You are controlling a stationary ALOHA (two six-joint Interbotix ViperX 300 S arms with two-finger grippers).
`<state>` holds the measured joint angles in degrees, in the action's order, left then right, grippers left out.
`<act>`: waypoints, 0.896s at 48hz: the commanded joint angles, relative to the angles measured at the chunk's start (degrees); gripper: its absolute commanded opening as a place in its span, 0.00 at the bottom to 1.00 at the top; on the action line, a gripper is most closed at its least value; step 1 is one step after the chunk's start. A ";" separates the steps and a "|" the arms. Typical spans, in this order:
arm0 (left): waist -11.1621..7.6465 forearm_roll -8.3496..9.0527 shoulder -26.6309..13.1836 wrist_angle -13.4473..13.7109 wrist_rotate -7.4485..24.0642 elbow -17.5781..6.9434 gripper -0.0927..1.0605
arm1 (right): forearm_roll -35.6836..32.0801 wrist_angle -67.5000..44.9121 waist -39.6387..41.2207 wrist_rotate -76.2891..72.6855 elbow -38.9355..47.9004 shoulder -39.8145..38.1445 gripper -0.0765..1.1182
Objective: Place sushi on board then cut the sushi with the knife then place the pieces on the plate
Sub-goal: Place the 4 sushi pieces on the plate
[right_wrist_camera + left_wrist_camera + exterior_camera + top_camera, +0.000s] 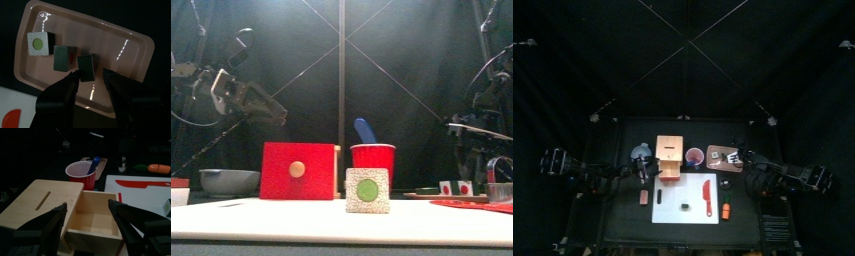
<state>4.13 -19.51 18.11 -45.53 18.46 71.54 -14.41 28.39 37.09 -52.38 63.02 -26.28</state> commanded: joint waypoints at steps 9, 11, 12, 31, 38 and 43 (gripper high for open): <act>0.18 -0.09 0.35 -0.18 -0.09 -1.58 0.93 | -1.32 -0.88 -21.62 0.79 -7.21 -4.39 0.73; 0.18 -0.09 0.26 -0.18 0.00 -1.85 0.93 | -2.46 -0.79 -26.19 0.79 -8.61 -2.72 0.73; 0.35 -0.18 0.26 -0.18 0.09 -1.85 0.93 | -3.43 -0.79 -28.83 0.79 -9.67 -1.41 0.73; 0.35 -0.09 0.18 -0.18 -0.35 -3.16 0.93 | -4.39 0.44 -50.10 9.23 -39.11 30.85 0.73; 0.00 -1.32 0.18 -0.18 -0.35 -2.90 0.93 | 1.14 0.70 -51.68 15.82 -44.12 35.07 0.73; -0.70 -1.93 0.18 -0.18 -0.26 -2.90 0.93 | 3.25 0.97 -51.68 18.63 -45.44 37.35 0.73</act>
<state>3.78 -21.36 18.11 -45.44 18.19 69.87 -11.95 29.36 -14.68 -34.37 19.25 11.60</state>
